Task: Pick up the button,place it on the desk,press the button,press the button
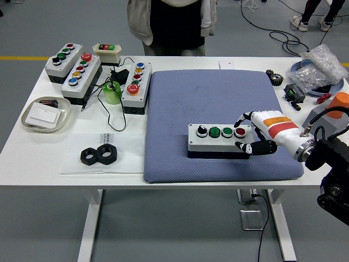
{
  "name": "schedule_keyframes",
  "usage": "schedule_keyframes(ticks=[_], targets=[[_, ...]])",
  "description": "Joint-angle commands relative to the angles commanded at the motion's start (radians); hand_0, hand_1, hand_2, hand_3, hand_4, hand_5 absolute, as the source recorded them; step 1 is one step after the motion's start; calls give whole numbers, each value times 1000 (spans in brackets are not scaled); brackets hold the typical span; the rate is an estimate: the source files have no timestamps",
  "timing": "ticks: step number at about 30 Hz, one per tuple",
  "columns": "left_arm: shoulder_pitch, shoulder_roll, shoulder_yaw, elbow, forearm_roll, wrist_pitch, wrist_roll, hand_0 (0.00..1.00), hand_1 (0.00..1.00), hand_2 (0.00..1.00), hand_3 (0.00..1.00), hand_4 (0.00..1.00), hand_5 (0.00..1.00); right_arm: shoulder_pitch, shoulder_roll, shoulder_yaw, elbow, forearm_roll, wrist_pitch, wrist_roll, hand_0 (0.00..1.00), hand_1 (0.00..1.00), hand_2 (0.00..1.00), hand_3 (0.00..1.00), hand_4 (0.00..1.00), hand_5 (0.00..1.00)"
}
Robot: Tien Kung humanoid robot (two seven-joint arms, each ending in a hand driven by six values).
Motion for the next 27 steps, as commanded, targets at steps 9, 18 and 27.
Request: schedule_keyframes(ticks=[9, 18, 27], targets=[[-3, 0, 5, 0, -8, 1, -2, 746, 782, 854, 769, 542, 998, -9, 3, -8, -21, 0, 18, -12, 75, 2, 35, 641, 760, 319], [-6, 0, 10, 0, -17, 1, -5, 746, 782, 854, 769, 541, 998, -3, 5, -18, -24, -6, 39, -27, 75, 2, 35, 641, 761, 329], [-7, 1, 11, 0, -20, 1, -6, 745, 782, 855, 768, 542, 998, -6, -4, 31, -6, -3, 30, -29, 77, 2, 37, 641, 759, 331]])
